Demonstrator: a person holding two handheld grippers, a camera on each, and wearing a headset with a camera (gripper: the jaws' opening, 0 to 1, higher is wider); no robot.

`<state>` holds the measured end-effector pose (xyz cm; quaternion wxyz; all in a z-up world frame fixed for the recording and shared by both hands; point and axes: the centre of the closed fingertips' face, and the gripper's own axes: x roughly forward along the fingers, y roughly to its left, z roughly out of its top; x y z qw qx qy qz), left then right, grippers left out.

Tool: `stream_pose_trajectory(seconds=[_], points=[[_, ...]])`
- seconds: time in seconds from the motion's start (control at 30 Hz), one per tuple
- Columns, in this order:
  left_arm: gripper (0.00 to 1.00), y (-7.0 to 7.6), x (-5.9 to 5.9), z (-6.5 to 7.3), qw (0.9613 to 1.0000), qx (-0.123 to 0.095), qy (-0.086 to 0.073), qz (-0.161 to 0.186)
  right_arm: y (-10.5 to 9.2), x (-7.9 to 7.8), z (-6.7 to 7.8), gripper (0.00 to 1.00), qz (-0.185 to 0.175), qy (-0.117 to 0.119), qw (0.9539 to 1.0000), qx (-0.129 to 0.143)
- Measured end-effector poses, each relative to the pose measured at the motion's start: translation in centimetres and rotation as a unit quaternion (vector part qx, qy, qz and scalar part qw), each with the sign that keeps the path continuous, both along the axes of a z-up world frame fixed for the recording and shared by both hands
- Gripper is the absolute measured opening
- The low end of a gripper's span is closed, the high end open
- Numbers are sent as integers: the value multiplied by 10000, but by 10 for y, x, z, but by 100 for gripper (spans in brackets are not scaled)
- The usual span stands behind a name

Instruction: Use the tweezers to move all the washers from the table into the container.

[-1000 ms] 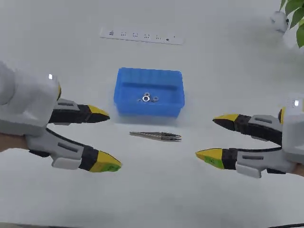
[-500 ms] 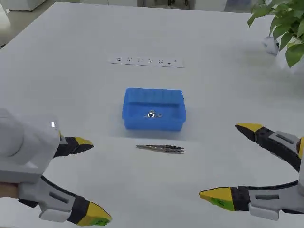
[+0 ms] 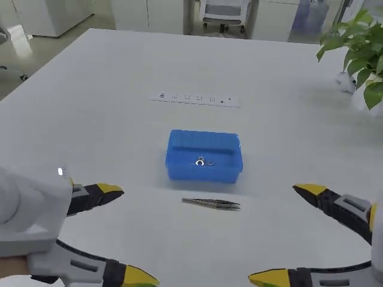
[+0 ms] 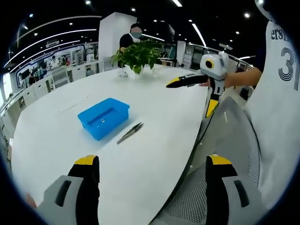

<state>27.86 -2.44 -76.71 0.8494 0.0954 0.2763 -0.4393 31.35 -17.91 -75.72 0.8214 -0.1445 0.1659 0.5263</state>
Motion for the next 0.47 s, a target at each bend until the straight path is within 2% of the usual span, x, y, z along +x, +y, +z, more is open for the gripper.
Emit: stream_pose_trajectory(seconds=[0.1, 0.3, 0.47], points=[[100, 1, -3, -8, 9998, 185, 61, -20, -1, -1, -1, 100, 7, -5, 10000, -57], [100, -1, -1, -5, 9999, 102, -41, 75, -4, -2, -2, 100, 3, 18, 9999, -129], [100, 0, 0, -3, 9998, 154, -18, 131, -3, -3, -6, 99, -55, 55, 9999, -126]])
